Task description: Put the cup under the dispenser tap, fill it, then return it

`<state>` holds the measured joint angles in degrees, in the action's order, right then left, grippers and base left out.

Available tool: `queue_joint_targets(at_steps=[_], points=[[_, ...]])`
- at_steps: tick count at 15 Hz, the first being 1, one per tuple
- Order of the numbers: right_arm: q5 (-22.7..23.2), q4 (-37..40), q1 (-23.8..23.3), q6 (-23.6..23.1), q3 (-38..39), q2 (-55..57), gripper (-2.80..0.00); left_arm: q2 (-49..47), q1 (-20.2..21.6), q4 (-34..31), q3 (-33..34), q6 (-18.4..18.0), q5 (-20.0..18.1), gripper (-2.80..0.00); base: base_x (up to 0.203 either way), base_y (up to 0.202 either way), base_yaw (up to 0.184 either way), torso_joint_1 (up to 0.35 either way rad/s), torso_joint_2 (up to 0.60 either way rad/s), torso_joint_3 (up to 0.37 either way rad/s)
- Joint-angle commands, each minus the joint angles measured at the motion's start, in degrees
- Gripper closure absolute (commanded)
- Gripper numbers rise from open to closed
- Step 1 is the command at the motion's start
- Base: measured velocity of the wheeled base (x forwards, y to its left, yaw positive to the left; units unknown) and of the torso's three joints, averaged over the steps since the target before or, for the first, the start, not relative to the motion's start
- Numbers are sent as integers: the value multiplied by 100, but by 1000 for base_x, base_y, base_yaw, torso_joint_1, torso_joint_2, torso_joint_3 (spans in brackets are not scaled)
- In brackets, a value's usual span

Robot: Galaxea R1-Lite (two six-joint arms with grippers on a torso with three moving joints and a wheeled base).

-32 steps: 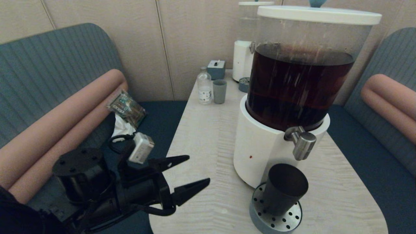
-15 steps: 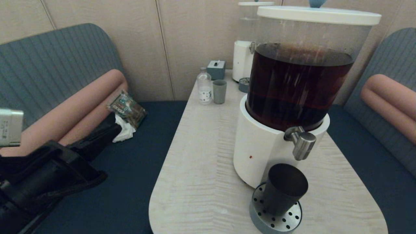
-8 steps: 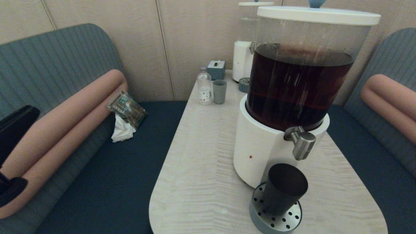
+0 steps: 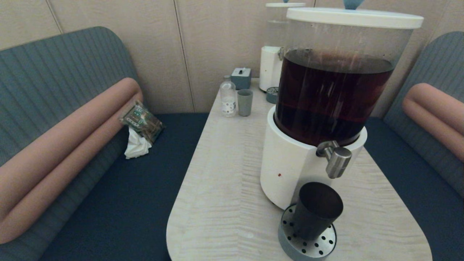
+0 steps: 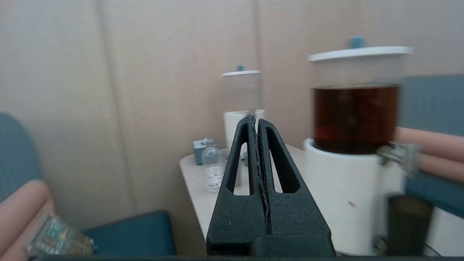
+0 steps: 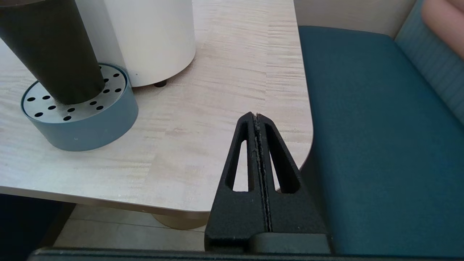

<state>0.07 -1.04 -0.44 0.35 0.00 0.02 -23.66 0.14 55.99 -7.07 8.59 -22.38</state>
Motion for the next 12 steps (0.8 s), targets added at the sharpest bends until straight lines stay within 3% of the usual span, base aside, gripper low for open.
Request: queue_joint_targets(at_steps=[1,4,7,12], points=[[1,-2,0,0,35,-20,0,1031,16,-502,56,-22,-95,0,0,0,0,0,0,0],[1,-2,0,0,35,-20,0,1574,-18,-1221,132,-147,-204,0,0,0,0,0,0,0],[1,-2,0,0,35,-12,0,2128,-23,-1550,253,-186,-213,0,0,0,0,0,0,0],[1,-2,0,0,35,-11,0,2366,-23,-1672,707,-452,-146,0,0,0,0,0,0,0]])
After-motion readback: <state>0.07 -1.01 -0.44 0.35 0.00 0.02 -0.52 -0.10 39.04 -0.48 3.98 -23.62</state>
